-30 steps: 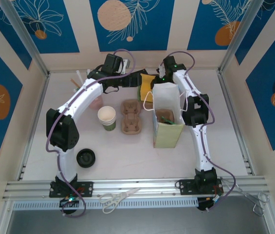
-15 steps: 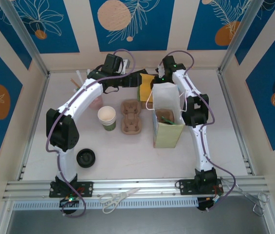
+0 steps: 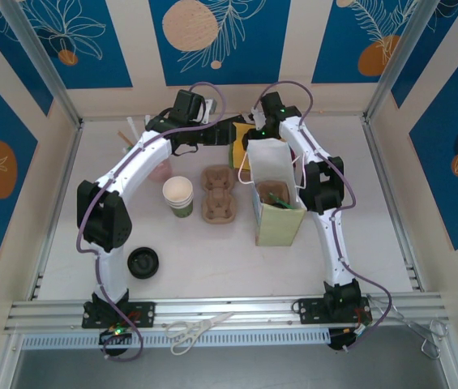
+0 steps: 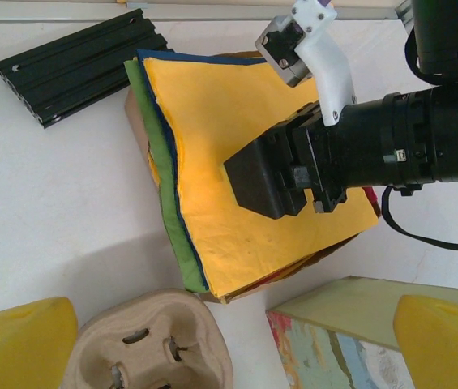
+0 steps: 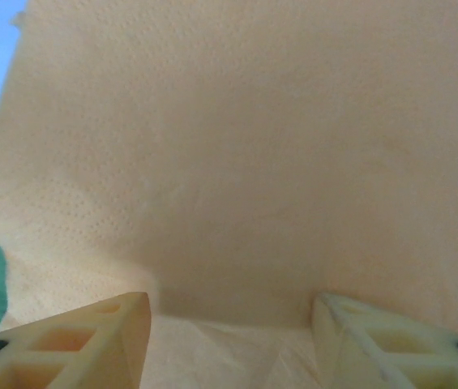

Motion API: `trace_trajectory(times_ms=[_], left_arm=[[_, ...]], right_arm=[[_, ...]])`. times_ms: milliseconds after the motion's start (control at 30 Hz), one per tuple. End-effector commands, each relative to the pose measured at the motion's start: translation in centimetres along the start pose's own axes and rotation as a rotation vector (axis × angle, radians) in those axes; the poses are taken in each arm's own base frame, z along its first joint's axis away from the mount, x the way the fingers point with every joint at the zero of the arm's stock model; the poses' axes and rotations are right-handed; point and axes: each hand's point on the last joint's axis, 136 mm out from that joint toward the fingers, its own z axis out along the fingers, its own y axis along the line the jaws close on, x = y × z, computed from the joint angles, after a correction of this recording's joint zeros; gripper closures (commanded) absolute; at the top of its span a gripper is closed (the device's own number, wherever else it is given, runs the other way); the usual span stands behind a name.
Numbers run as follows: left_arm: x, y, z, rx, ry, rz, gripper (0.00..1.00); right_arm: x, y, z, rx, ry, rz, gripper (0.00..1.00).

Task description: Pack the takeout coffee

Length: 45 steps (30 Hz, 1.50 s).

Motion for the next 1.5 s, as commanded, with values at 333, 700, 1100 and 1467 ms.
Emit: trace_trajectory(times_ms=[333, 700, 1100, 1467], left_arm=[[0.0, 0.2, -1.1, 0.013, 0.006, -0.021, 0.00], [0.1, 0.4, -1.0, 0.011, 0.010, -0.025, 0.00], [0.0, 0.4, -1.0, 0.013, 0.007, -0.029, 0.00], [0.0, 0.4, -1.0, 0.012, 0.005, -0.035, 0.00]], right_arm=[[1.1, -0.5, 1.2, 0.037, 0.033, -0.026, 0.42], [2.6, -0.7, 2.5, 0.050, 0.083, -0.024, 0.57], [0.6, -0.2, -1.0, 0.014, 0.018, 0.002, 0.89], [-1.6, 0.1, -5.5, -0.013, -0.069, 0.020, 0.97]])
